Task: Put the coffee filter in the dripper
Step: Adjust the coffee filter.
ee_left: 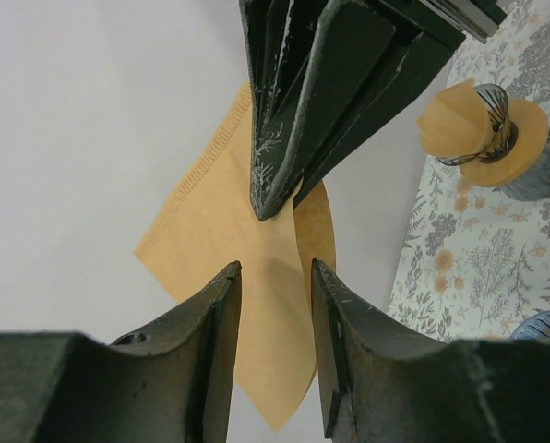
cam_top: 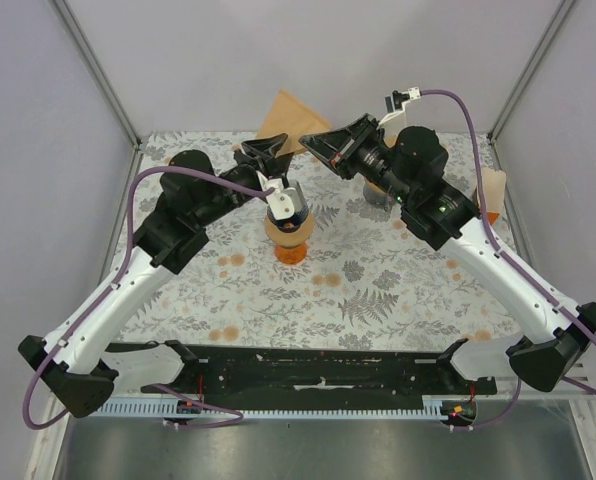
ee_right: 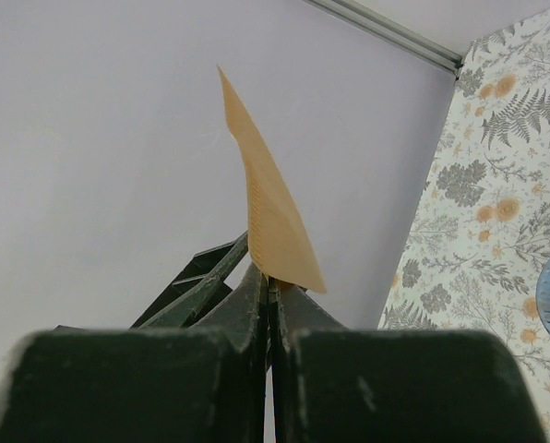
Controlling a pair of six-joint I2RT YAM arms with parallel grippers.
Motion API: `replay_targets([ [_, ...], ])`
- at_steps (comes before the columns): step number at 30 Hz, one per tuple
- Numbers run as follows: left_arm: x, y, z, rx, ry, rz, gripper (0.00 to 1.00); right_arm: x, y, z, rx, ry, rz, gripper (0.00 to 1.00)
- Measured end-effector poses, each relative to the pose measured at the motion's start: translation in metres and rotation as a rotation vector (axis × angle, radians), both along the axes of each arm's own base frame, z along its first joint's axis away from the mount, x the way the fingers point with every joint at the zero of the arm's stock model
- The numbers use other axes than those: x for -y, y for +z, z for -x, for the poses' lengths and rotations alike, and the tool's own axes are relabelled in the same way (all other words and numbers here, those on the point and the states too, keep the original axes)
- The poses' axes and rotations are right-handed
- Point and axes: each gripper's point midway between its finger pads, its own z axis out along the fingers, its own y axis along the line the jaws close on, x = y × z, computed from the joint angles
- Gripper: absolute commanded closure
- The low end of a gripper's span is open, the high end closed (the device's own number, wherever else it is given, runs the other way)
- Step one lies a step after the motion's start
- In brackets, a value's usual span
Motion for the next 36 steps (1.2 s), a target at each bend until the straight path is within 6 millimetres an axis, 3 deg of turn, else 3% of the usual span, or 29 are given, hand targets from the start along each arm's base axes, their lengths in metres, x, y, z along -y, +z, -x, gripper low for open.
replay_targets([
  [12,-0.002,0.017,-0.011,0.071,0.063,0.028,0.72,-0.004,0.003,0.002,-0.011,0.005,-0.046,1.00],
  [17,-0.005,0.023,-0.019,0.118,0.106,0.026,0.98,-0.006,0.005,0.001,-0.015,0.007,-0.074,1.00],
  [22,-0.008,0.024,-0.024,0.122,0.139,0.030,0.98,-0.006,0.009,0.000,0.012,0.004,-0.073,0.75],
  [26,-0.015,0.026,-0.036,-0.005,0.217,0.109,0.98,-0.003,0.008,-0.002,0.100,-0.060,0.040,0.55],
  [31,-0.021,0.039,-0.049,-0.251,0.312,0.314,0.98,0.003,0.020,0.015,0.242,-0.131,0.172,0.44],
  [36,-0.024,0.032,-0.043,-0.461,0.348,0.466,0.98,0.008,0.027,0.018,0.314,-0.203,0.250,0.33],
])
